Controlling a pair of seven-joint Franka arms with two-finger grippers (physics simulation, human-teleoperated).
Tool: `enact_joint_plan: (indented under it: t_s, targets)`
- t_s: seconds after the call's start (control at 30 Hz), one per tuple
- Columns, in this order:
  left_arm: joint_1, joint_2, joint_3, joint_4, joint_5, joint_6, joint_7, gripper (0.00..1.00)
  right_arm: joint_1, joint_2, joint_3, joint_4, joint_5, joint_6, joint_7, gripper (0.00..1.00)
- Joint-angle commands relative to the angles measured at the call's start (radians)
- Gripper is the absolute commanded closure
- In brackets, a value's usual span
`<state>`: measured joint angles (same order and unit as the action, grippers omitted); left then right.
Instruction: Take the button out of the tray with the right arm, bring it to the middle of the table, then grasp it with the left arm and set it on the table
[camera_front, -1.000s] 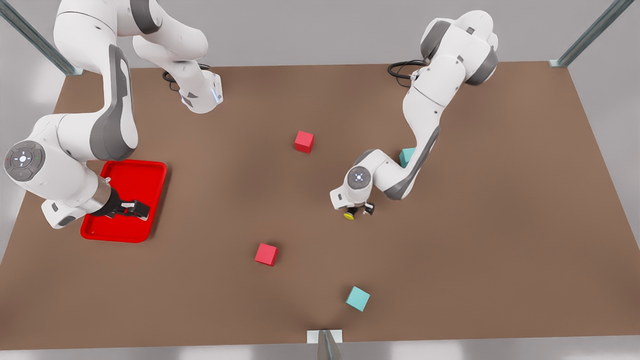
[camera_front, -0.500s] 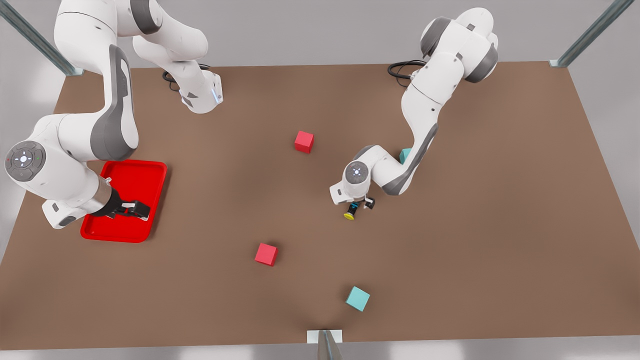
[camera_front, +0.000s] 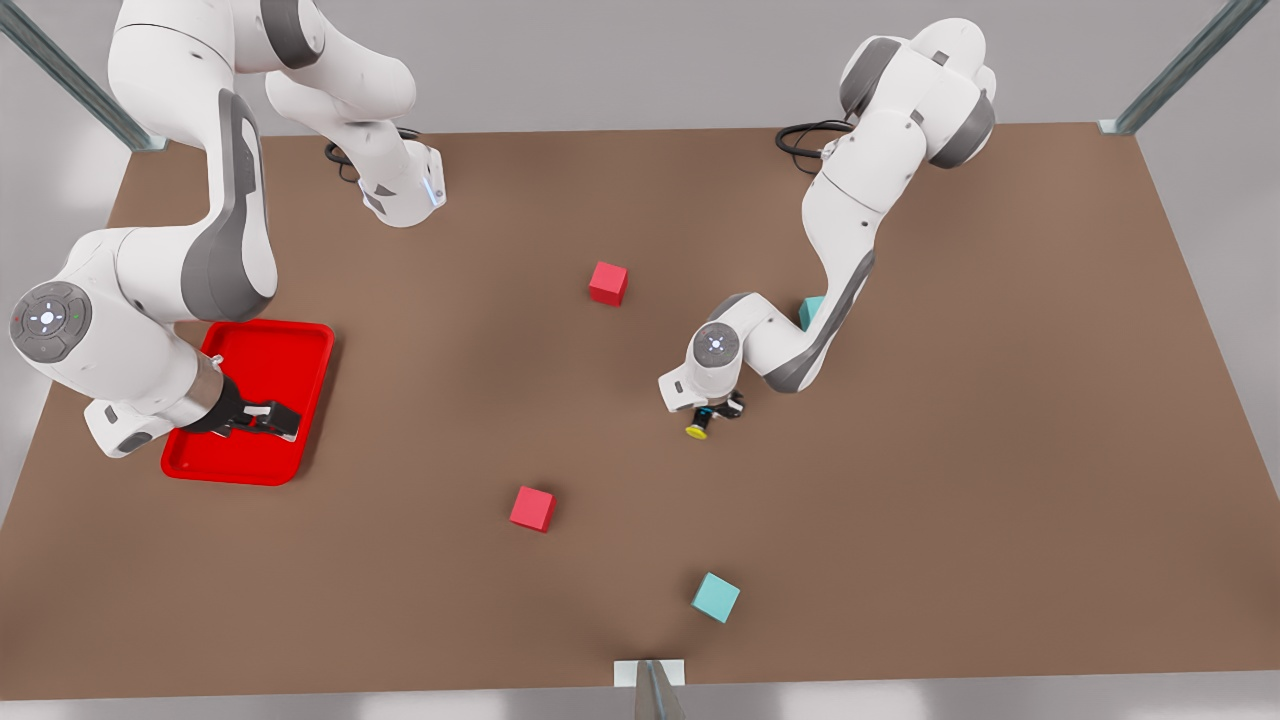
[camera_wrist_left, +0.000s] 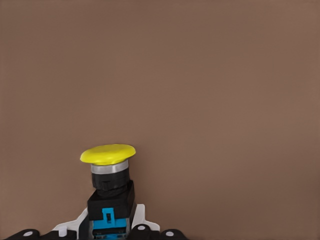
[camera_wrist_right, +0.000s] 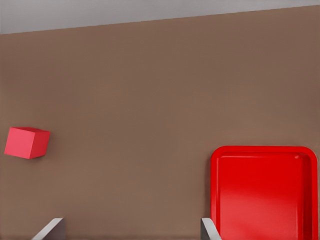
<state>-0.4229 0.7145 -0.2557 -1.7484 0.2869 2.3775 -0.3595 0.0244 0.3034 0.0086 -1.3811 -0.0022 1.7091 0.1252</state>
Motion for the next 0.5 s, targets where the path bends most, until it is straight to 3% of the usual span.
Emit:
enact_joint_plan:
  t_s: [0.0,0.3,0.37,0.4,0.47]
  targets:
    - [0.001,0.0,0.0,0.001,-0.002,0.008,-0.032,0.5,0.0,-0.001,-0.001,0.001,0.001,0.0,0.001,0.0]
    - [0.012,-0.017,0.001,0.047,-0.002,-0.081,-0.013,0.49,0.0,-0.001,0.001,0.001,0.001,0.0,0.001,0.0]
    - [0.012,-0.006,0.003,0.047,0.001,-0.07,-0.013,0.12,0.0,-0.001,-0.001,0.001,0.001,0.0,0.001,0.0]
    - [0.012,-0.006,0.003,0.047,0.003,-0.067,-0.013,0.0,0.0,-0.001,0.001,0.001,0.001,0.0,0.001,0.0]
    - [0.012,0.005,0.003,0.066,0.015,-0.069,0.004,0.0,0.0,-0.001,-0.001,0.001,0.001,0.0,0.001,0.0]
